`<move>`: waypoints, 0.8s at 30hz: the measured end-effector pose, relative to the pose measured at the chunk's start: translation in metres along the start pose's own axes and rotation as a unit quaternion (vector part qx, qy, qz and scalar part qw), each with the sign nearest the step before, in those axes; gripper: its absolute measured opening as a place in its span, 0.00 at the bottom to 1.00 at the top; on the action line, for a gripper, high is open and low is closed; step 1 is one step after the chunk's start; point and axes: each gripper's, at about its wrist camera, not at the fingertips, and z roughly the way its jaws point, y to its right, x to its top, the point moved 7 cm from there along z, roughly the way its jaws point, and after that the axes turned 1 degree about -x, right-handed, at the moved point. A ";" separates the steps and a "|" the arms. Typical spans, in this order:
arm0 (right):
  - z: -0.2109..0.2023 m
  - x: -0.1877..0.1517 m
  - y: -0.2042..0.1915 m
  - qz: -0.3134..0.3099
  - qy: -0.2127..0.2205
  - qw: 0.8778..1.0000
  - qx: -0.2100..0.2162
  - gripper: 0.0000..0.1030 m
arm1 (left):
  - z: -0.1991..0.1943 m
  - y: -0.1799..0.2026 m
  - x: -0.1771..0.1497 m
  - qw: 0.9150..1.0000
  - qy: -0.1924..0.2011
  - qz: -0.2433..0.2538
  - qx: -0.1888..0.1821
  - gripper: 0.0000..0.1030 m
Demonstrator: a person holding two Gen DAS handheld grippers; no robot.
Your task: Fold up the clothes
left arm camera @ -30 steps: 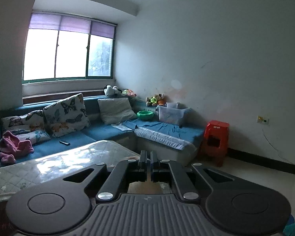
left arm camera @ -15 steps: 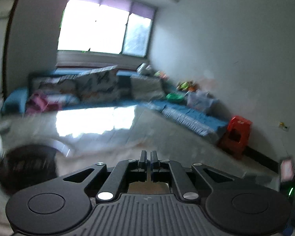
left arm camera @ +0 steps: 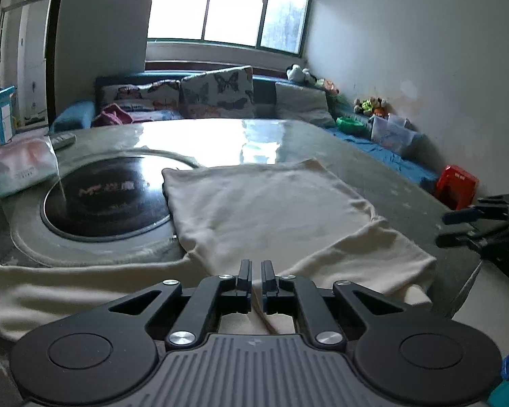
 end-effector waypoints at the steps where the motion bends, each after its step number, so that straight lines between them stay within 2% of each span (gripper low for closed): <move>1: 0.005 0.006 -0.002 -0.002 0.006 1.000 0.009 0.48 | 0.002 0.001 -0.001 1.000 -0.002 0.001 -0.003 0.07; 2: 0.011 0.011 -0.005 -0.008 0.009 1.000 0.018 0.48 | 0.002 0.003 -0.003 1.000 -0.004 0.004 -0.005 0.08; 5: 0.031 0.022 -0.014 -0.038 0.011 0.999 0.032 0.41 | 0.013 0.008 -0.008 1.000 -0.020 0.019 -0.002 0.19; 7: 0.046 0.027 -0.018 -0.053 0.004 0.998 0.039 0.38 | 0.021 0.011 -0.010 0.999 -0.026 0.031 0.003 0.34; 8: 0.051 0.030 -0.019 -0.060 0.003 0.997 0.040 0.37 | 0.024 0.012 -0.011 0.999 -0.028 0.036 0.005 0.34; 10: 0.058 0.032 -0.023 -0.071 0.003 0.996 0.045 0.32 | 0.032 0.012 -0.012 0.999 -0.035 0.040 0.004 0.34; 14: 0.068 0.032 -0.029 -0.096 -0.005 0.994 0.059 0.29 | 0.042 0.015 -0.016 0.997 -0.045 0.055 -0.003 0.31; 16: 0.071 0.030 -0.030 -0.112 -0.009 0.992 0.060 0.29 | 0.043 0.015 -0.017 0.997 -0.045 0.063 0.000 0.19; 18: 0.075 0.030 -0.030 -0.122 -0.011 0.990 0.063 0.29 | 0.044 0.015 -0.018 0.997 -0.044 0.070 0.002 0.13; 20: 0.078 0.029 -0.030 -0.130 -0.015 0.989 0.064 0.28 | 0.041 0.015 -0.015 0.997 -0.038 0.071 0.001 0.11; 24: 0.081 0.025 -0.029 -0.137 -0.024 0.988 0.063 0.12 | 0.029 0.020 0.004 0.996 0.001 0.087 0.002 0.10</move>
